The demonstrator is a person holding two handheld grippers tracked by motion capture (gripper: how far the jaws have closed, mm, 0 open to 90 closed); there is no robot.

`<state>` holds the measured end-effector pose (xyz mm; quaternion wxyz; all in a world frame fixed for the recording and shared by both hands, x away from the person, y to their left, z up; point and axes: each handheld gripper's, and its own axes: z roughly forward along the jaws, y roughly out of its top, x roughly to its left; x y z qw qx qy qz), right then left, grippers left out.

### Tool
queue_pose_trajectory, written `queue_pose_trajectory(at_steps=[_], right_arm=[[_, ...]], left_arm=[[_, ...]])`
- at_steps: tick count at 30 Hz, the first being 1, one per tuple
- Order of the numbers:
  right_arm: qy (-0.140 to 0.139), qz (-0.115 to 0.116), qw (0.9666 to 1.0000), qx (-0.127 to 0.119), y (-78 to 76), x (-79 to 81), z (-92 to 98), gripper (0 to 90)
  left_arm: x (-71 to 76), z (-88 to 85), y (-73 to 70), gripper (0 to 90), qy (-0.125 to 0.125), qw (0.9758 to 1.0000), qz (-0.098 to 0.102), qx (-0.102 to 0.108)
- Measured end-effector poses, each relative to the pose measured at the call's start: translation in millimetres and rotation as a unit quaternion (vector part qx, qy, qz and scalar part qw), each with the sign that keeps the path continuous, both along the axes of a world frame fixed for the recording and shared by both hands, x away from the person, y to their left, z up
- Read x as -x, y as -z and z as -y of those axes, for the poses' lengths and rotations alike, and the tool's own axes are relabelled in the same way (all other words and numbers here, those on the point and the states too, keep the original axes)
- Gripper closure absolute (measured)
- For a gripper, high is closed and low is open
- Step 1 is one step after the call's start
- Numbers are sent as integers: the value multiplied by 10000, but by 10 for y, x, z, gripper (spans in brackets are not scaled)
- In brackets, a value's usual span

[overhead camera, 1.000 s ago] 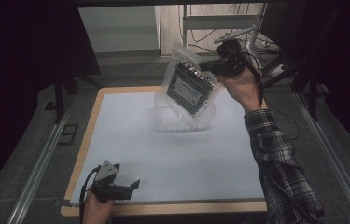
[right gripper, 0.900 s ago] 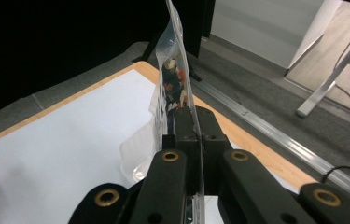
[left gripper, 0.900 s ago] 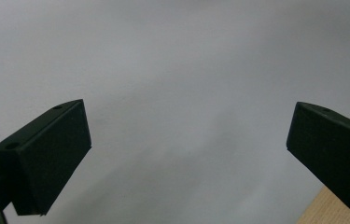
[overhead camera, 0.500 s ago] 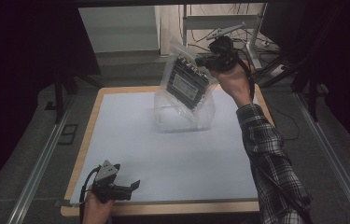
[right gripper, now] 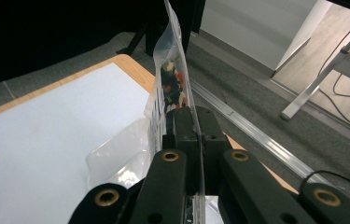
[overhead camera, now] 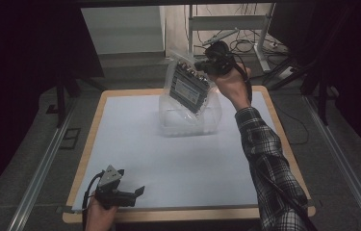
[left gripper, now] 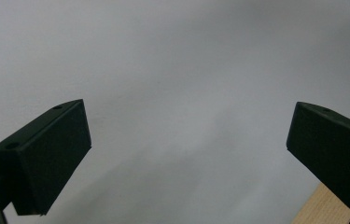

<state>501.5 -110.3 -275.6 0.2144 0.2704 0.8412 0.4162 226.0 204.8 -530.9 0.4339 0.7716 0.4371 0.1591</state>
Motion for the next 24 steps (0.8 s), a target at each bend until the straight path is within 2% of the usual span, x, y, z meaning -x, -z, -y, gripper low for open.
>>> queue_pose_trajectory(at_steps=[16,20,24], right_arm=[[-77,-275,9995,147,231,-130,-191,888],[-86,-348,9991,242,330,-180,-250,888],[23,-419,9991,14,376,-228,-234,888]], left_arm=[[-1,0,1,0,15,10000,7,1],[-2,-1,1,0,22,10000,10,9],[-2,3,1,0,29,10000,9,11]])
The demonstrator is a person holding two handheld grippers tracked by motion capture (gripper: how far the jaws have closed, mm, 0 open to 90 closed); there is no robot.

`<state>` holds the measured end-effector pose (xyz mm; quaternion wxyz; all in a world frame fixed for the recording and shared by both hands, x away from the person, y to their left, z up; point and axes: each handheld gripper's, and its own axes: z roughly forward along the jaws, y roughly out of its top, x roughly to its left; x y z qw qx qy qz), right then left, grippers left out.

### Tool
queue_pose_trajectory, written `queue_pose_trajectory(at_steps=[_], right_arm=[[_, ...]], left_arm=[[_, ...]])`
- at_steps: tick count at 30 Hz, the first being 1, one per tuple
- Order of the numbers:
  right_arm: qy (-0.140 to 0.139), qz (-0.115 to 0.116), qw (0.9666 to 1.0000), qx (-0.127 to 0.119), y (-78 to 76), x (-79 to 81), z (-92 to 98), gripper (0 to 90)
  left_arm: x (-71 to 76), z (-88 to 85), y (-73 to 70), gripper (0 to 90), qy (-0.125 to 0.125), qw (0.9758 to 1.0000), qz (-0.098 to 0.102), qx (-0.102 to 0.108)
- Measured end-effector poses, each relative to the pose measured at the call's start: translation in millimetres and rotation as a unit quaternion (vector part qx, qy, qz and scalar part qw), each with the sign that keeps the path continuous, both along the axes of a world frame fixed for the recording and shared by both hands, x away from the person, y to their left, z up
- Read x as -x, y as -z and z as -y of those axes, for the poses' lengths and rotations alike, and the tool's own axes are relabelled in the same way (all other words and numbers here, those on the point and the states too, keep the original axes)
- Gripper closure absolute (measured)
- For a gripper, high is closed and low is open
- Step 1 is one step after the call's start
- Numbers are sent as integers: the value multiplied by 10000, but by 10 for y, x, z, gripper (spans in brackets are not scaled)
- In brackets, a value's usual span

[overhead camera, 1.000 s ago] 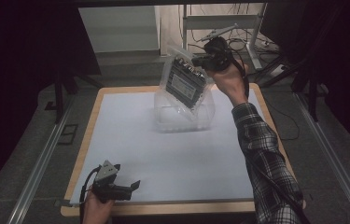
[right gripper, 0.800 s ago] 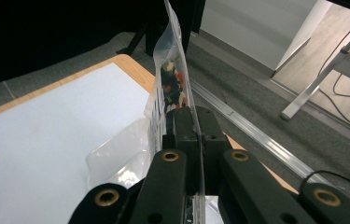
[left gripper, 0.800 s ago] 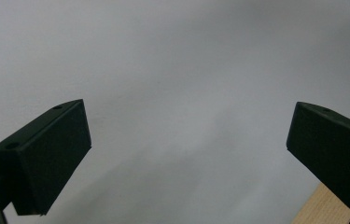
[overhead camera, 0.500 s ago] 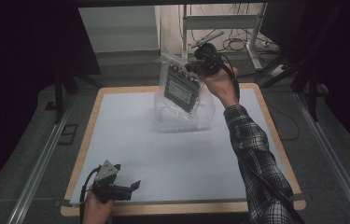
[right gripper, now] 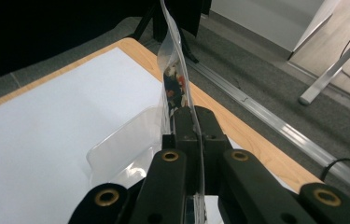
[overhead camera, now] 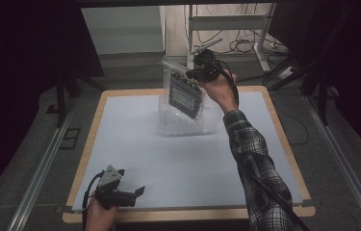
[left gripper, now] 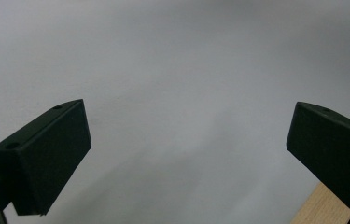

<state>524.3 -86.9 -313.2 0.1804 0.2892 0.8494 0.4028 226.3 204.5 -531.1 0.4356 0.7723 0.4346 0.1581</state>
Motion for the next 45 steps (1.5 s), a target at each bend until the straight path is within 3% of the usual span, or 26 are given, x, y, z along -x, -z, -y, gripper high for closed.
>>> queue_pose_trajectory(at_steps=[6,8,18,23,27,30,33,40,45], right_arm=[[59,-106,9998,151,76,-47,41,888],[56,-42,9998,161,108,-35,30,887],[69,-18,9993,369,133,-20,-123,887],[33,-186,9997,157,163,-45,-133,882],[47,-94,9992,397,183,-31,-148,843],[43,-16,9997,228,203,-19,-139,832],[36,1,9999,137,205,-25,-120,779],[2,131,9999,-76,167,8,-96,562],[39,218,9997,-38,155,17,-78,447]], left_arm=[[-5,16,4,0,24,10000,-17,0],[-5,17,5,0,19,10000,-14,-12],[-6,26,7,0,30,10000,-24,-34],[-6,28,7,0,33,10000,-18,-47],[-10,23,10,0,36,10000,-37,-32],[-8,23,10,0,33,10000,-36,-31],[-10,21,11,0,36,10000,-39,-31],[-11,28,13,0,40,10000,-45,-30],[-14,29,15,0,37,10000,-51,-29]])
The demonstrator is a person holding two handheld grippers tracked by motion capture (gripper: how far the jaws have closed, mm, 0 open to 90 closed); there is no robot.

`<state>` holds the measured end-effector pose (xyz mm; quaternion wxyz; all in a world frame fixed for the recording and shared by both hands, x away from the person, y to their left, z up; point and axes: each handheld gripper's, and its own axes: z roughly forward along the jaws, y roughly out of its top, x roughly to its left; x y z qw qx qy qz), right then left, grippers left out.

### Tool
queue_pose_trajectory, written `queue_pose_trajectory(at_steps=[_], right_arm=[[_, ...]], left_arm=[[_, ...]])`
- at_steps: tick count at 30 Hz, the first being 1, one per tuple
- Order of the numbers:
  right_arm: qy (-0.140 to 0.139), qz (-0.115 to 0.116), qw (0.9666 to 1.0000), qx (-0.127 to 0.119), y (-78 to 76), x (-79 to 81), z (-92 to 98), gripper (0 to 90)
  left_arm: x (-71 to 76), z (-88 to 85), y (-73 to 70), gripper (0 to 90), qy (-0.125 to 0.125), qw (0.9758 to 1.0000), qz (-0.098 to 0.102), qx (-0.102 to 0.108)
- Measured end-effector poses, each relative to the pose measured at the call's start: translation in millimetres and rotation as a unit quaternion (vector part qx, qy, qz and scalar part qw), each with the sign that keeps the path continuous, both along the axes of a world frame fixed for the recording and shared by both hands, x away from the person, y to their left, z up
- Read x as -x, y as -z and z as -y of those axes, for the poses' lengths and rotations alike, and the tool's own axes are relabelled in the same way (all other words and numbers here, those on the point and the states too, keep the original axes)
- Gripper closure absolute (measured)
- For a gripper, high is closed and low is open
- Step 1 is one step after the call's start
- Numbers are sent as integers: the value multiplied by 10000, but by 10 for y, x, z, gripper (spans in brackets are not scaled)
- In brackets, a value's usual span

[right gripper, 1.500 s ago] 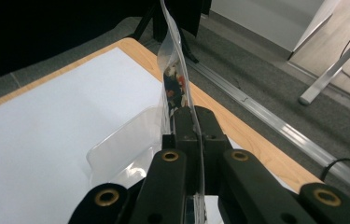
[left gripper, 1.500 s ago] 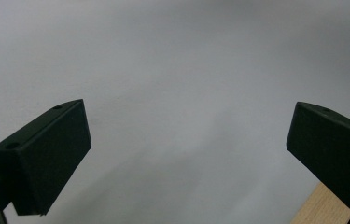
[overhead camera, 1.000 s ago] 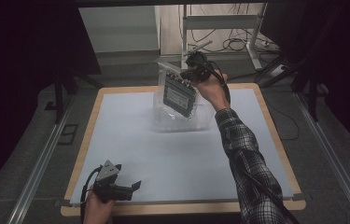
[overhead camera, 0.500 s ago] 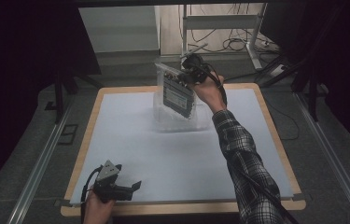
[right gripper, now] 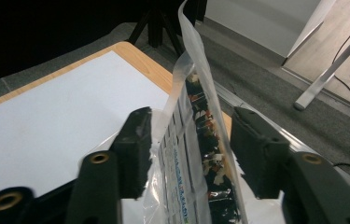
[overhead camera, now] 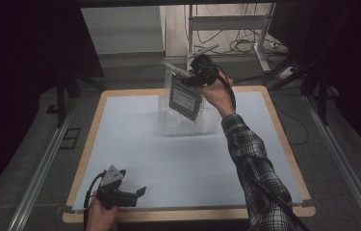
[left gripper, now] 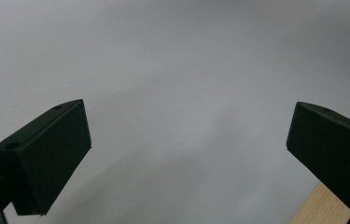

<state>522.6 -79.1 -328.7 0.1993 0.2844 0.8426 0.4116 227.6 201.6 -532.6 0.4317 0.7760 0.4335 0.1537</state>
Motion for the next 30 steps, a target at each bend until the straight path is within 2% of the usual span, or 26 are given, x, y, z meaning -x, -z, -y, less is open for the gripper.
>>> queue_pose_trajectory(at_steps=[4,12,23,30], right_arm=[[54,107,9999,-20,-21,9,43,374],[136,192,9997,-107,-87,41,154,317],[-46,208,9996,-208,-177,186,211,264],[-188,192,9995,-174,-231,312,213,236]], left_arm=[[-2,2,1,0,-3,10000,-5,9],[-4,6,3,0,-4,10000,-15,0],[-1,8,-1,0,-2,10000,-42,-22],[15,33,-25,0,45,10000,-74,-5]])
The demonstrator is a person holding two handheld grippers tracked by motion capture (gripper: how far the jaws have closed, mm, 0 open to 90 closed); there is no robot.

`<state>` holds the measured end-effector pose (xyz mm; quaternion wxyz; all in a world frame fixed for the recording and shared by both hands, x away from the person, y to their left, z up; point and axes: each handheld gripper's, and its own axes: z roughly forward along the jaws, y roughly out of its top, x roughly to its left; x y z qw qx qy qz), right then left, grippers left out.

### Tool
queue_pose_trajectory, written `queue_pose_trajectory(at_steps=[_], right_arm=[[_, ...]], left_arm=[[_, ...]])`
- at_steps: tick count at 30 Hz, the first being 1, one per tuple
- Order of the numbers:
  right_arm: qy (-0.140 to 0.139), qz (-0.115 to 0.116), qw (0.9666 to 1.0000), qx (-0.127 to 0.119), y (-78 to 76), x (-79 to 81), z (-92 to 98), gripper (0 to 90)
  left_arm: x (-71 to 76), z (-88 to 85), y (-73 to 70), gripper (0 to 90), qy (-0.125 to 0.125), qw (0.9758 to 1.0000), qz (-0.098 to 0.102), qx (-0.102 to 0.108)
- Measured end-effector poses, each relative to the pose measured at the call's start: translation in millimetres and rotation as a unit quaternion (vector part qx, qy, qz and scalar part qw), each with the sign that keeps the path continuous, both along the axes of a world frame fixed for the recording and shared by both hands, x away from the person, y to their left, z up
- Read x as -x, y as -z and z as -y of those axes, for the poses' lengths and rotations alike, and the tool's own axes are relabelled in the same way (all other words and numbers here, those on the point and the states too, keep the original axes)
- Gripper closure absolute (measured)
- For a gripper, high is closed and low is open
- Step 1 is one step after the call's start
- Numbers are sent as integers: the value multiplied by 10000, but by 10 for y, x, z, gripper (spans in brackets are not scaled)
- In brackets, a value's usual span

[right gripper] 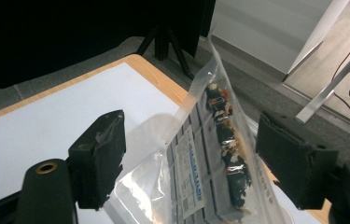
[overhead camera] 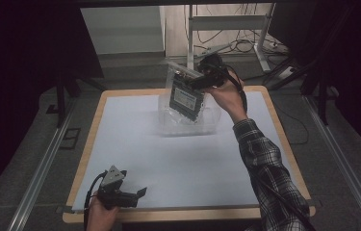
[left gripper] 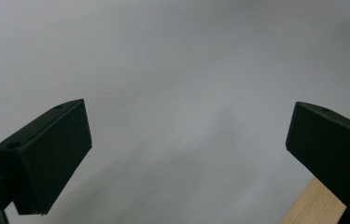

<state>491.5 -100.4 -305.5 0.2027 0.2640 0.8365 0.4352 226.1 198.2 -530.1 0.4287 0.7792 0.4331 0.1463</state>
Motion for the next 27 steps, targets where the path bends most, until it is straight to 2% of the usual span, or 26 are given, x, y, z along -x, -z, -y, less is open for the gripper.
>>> queue_pose_trajectory(at_steps=[5,8,17,27], right_arm=[[-111,-4,9999,-30,-11,81,-7,215],[-161,-39,9999,-46,-14,131,-15,202],[-387,-117,9991,-84,14,273,-24,178],[-513,-248,9982,-196,99,411,25,141]], left_arm=[[18,0,-34,16,54,9999,2,117],[22,13,-34,16,47,10000,35,13],[58,-5,-89,41,-9,9998,197,23],[57,-2,-83,44,66,9998,179,64]])
